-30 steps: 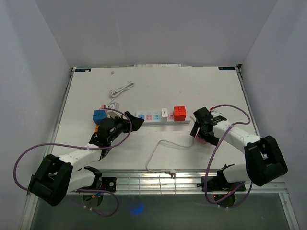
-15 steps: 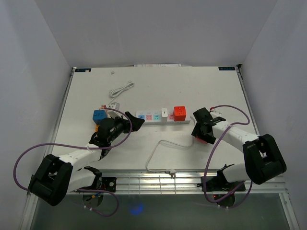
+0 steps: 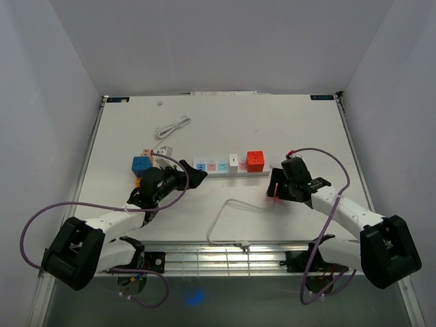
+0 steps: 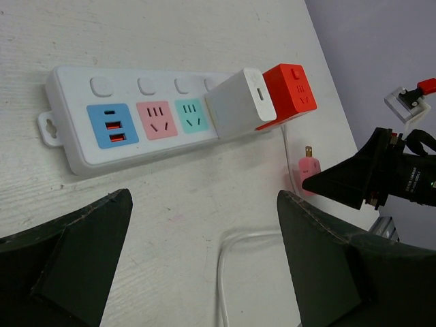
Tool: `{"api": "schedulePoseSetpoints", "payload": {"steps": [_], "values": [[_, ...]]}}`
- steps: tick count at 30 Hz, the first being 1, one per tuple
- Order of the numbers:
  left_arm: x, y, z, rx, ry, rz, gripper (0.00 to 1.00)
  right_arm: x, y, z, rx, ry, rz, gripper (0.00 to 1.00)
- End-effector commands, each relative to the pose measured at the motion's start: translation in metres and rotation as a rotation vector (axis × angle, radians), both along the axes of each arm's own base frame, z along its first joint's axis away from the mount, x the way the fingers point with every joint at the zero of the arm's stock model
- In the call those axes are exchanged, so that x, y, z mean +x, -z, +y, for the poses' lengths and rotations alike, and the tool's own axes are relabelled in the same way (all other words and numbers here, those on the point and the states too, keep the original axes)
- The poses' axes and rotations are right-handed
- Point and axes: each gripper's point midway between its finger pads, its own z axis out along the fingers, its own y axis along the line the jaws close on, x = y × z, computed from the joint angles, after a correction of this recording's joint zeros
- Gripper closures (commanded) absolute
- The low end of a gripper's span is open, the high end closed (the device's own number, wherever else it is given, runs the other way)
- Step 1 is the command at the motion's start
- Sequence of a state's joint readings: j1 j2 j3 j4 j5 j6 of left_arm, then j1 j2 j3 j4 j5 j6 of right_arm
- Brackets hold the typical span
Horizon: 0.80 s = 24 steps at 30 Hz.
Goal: Insert the plug
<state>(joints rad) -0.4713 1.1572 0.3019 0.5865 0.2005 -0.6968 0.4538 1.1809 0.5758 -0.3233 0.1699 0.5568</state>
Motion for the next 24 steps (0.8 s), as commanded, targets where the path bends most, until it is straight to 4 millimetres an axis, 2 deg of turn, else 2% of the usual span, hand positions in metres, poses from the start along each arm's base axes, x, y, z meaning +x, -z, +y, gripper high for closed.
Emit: {"api": "schedulePoseSetpoints", "payload": {"steps": [1, 7, 13, 17, 19, 20, 22, 24], "values": [[0.0, -0.013, -0.005, -0.023, 0.03, -0.043, 0.02, 0.0, -0.013, 0.02, 0.068, -0.169, -0.085, 0.47], [-0.003, -0.01, -0.014, -0.021, 0.081, -0.036, 0.02, 0.001, -0.042, 0.033, 0.126, -0.276, -0.203, 0.49], [-0.008, -0.03, -0.02, -0.115, 0.094, -0.009, 0.02, 0.001, -0.063, 0.045, 0.169, -0.362, -0.301, 0.51], [-0.008, -0.04, -0.029, -0.156, 0.114, 0.058, 0.02, -0.003, -0.067, 0.05, 0.174, -0.423, -0.344, 0.53], [-0.007, -0.037, -0.031, -0.164, 0.109, 0.123, 0.02, -0.003, -0.07, 0.051, 0.17, -0.44, -0.36, 0.54], [-0.003, -0.043, -0.034, -0.173, 0.107, 0.129, 0.02, -0.004, -0.072, 0.051, 0.167, -0.449, -0.366, 0.54], [-0.002, -0.039, -0.035, -0.173, 0.1, 0.183, 0.02, -0.004, -0.075, 0.053, 0.162, -0.476, -0.382, 0.54], [0.002, -0.043, -0.04, -0.186, 0.1, 0.211, 0.02, -0.006, -0.075, 0.054, 0.156, -0.501, -0.393, 0.54]]}}
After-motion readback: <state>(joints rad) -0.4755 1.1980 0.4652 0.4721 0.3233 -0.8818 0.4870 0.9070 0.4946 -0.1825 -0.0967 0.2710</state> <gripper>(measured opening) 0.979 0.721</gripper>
